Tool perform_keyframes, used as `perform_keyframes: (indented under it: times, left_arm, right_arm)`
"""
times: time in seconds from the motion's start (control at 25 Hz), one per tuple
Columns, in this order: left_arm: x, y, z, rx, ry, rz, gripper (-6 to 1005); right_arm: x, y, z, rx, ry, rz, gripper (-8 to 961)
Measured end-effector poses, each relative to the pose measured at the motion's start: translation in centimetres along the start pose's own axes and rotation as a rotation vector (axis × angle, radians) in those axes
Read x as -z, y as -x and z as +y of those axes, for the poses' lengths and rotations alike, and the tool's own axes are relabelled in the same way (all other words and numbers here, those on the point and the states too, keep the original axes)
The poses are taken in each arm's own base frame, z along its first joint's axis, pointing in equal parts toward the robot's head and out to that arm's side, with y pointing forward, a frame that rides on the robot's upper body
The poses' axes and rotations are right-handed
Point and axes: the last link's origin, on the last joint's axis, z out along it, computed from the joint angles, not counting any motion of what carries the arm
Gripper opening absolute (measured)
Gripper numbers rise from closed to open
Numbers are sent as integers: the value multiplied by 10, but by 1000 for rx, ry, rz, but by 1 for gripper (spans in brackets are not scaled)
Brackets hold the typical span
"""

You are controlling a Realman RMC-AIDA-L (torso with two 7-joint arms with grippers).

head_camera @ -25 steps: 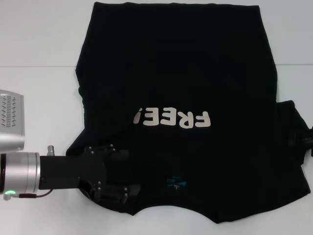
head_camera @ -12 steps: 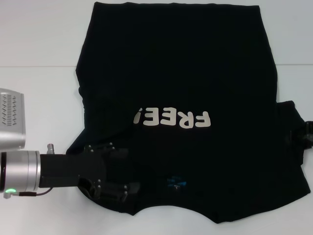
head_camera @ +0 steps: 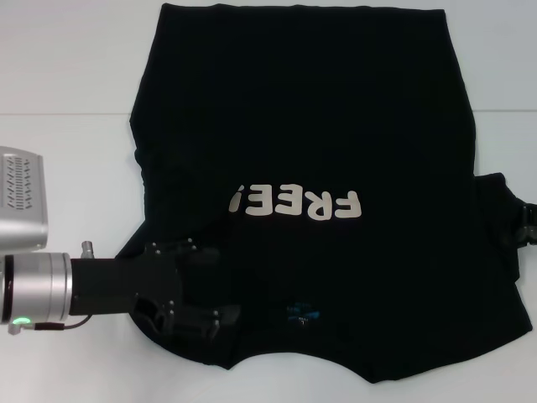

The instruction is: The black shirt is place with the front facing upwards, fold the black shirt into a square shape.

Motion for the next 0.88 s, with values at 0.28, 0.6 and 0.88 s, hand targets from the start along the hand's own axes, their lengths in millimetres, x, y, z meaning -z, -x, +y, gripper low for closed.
perform_keyframes:
  times: [0.28, 0.6, 0.88]
  left_arm:
    - [0, 0, -1, 3, -5, -1, 937]
    - [0, 0, -1, 7, -9, 0, 936]
    - [-1, 1, -1, 11, -15, 0, 937]
  right_arm:
    - [1, 2, 1, 7, -4, -9, 83]
    - [7, 5, -3, 13, -12, -30, 27]
    - [20, 7, -12, 4, -8, -69, 28]
